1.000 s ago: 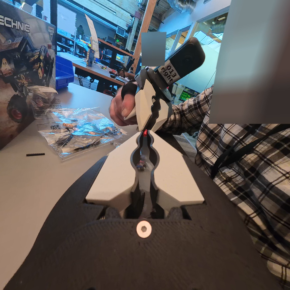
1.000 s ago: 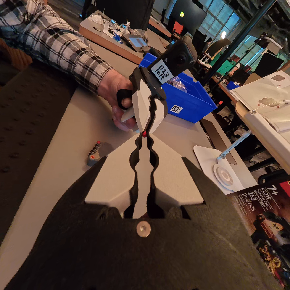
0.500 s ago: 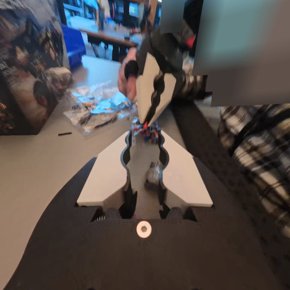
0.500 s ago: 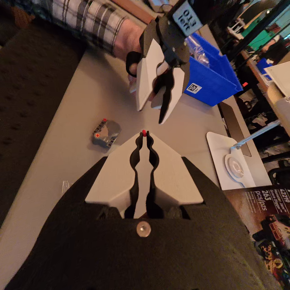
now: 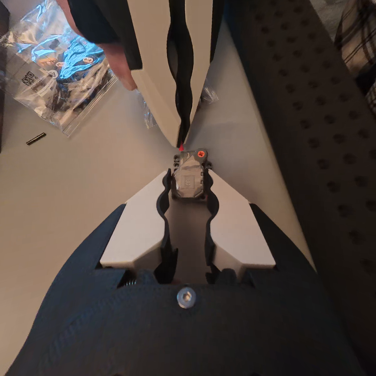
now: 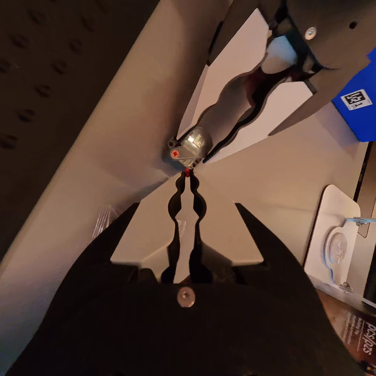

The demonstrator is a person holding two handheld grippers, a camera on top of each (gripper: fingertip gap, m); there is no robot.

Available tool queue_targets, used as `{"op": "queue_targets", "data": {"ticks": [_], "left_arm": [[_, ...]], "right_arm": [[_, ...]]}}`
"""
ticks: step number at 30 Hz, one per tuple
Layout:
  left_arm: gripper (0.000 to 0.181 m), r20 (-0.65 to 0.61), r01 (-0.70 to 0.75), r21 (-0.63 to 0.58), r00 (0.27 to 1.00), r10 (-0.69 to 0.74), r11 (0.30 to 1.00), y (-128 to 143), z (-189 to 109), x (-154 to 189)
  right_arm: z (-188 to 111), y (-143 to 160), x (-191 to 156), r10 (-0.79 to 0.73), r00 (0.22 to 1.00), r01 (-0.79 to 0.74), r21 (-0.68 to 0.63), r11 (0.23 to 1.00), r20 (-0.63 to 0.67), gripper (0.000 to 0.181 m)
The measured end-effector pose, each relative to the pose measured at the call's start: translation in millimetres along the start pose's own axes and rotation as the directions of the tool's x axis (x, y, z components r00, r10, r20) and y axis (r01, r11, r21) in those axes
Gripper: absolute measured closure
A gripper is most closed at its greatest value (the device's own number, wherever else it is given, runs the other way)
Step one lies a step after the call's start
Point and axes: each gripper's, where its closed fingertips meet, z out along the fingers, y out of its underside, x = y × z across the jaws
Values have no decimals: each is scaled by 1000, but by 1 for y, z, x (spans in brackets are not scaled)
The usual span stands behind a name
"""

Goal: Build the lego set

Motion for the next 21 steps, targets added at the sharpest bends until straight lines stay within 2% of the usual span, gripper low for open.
{"op": "queue_targets", "data": {"ticks": [6,21], "left_arm": [[151,-32,4,18,999,-4,1000,-3,3,3],[151,-57,19,43,998,-16,999,-4,5,3]], "right_arm": [[2,4,4,-63,998,63,-49,997,0,179],[5,5,-5,-191,976,203,-126,971,101,179]]}}
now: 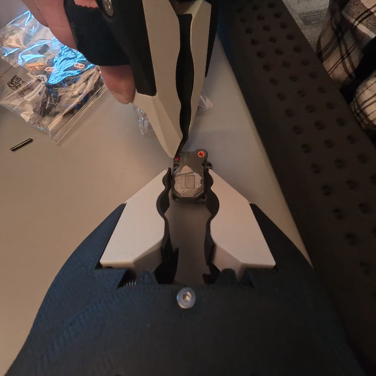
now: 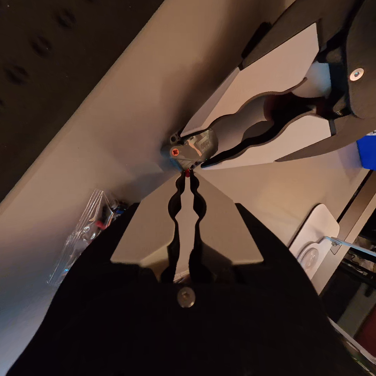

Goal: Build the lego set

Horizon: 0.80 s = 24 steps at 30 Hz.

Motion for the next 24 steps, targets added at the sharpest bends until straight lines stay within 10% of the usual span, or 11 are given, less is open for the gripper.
{"op": "queue_targets", "data": {"ticks": [12,24], "left_arm": [[151,-9,4,4,1000,-4,1000,-1,1,1],[151,-17,6,10,1000,-6,1000,-1,2,2]], "right_arm": [[-1,-1,-2,-18,998,22,-53,998,65,179],[-1,-1,-4,272,948,-295,130,947,167,179]]}}
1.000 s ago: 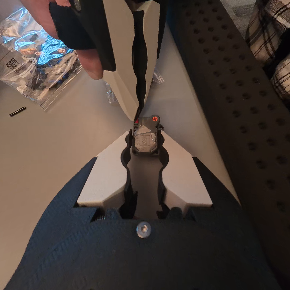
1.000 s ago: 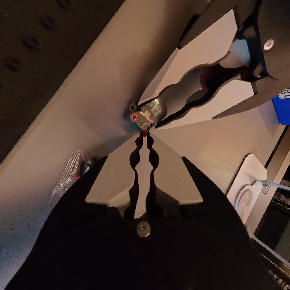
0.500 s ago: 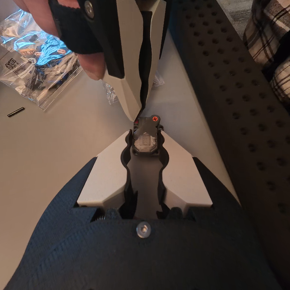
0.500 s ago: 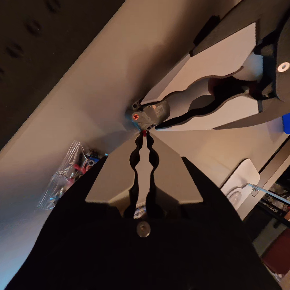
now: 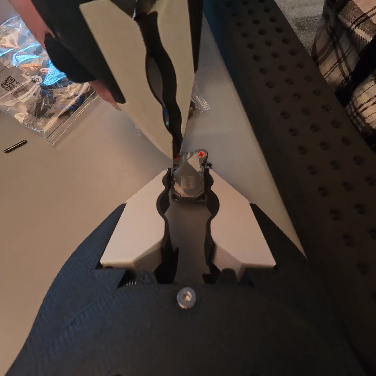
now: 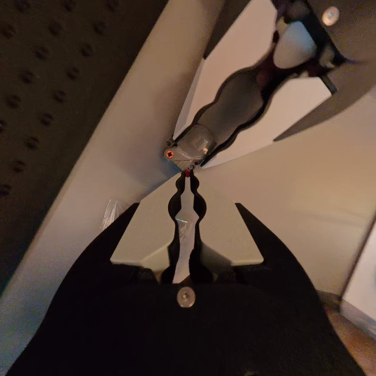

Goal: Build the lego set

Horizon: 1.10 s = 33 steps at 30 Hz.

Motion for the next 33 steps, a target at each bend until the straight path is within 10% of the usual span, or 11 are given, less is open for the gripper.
{"op": "queue_targets", "data": {"ticks": [10,33], "left_arm": [[150,-16,5,9,1000,-5,1000,-1,1,1],[150,-18,2,10,1000,-2,1000,-2,3,1]], "right_arm": [[-1,-1,-3,160,987,-161,139,977,22,179],[-1,3,-4,-385,918,327,-359,874,-100,180]]}}
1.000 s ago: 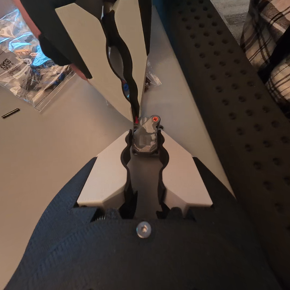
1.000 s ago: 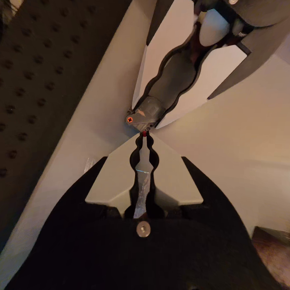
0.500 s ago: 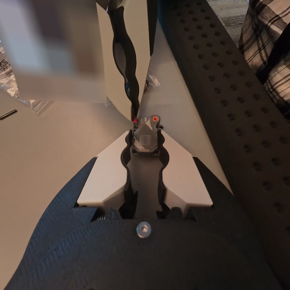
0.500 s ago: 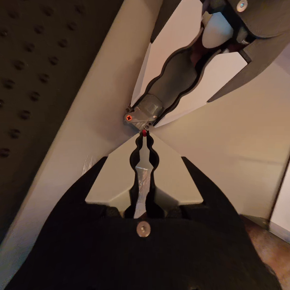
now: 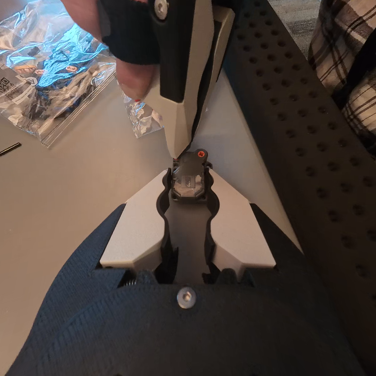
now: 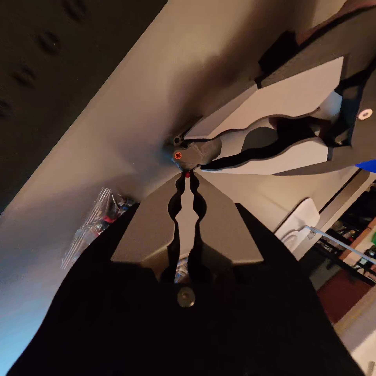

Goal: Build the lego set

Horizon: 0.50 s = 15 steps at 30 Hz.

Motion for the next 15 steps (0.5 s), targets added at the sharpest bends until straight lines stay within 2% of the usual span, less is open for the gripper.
{"op": "queue_targets", "data": {"ticks": [15], "left_arm": [[150,-21,5,11,1000,-5,1000,0,2,2]], "right_arm": [[0,-3,-4,79,969,-105,102,989,232,181]]}}
